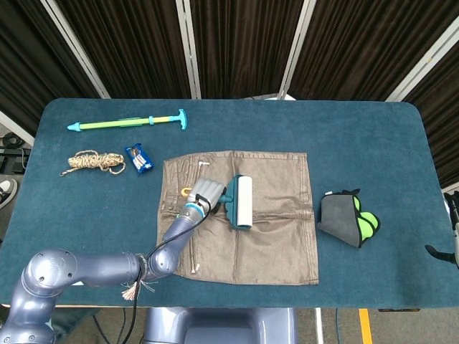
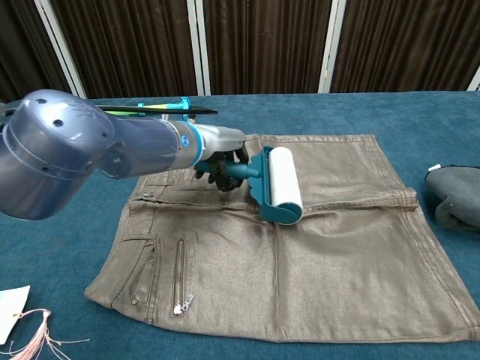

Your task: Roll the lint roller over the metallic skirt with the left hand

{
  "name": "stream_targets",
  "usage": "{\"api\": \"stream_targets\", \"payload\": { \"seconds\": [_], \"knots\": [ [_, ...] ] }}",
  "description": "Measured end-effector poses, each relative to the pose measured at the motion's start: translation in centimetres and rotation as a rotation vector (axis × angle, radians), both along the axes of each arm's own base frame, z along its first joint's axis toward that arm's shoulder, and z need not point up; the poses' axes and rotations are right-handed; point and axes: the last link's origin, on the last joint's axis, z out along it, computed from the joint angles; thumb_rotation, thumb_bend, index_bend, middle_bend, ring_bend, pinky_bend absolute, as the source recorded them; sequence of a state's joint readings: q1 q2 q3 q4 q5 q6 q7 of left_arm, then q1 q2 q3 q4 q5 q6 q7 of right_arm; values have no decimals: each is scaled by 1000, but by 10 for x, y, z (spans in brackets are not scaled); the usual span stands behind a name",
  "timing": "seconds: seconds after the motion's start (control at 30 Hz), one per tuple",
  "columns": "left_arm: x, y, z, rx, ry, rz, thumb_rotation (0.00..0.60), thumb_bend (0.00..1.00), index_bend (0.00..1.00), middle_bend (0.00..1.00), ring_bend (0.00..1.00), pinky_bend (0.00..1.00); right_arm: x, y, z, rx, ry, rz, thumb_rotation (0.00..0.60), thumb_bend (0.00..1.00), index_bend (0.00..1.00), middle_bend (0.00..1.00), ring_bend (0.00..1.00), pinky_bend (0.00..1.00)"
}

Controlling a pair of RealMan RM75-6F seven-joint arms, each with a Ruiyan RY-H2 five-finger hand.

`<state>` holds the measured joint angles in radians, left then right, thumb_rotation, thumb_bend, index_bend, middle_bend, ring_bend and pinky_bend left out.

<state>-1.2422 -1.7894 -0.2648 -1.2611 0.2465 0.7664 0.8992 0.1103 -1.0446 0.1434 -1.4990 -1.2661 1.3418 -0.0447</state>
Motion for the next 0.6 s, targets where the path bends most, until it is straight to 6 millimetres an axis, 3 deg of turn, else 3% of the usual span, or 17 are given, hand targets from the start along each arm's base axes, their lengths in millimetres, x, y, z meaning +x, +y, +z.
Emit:
{"api": "stream_targets", "payload": {
  "seconds": [0.6],
  "knots": [
    [-69,-1,67,-2,168,74,600,1000,861,643,572,614,5,4,-3,4,16,15,600,0,0,0,0,0]
  ]
}}
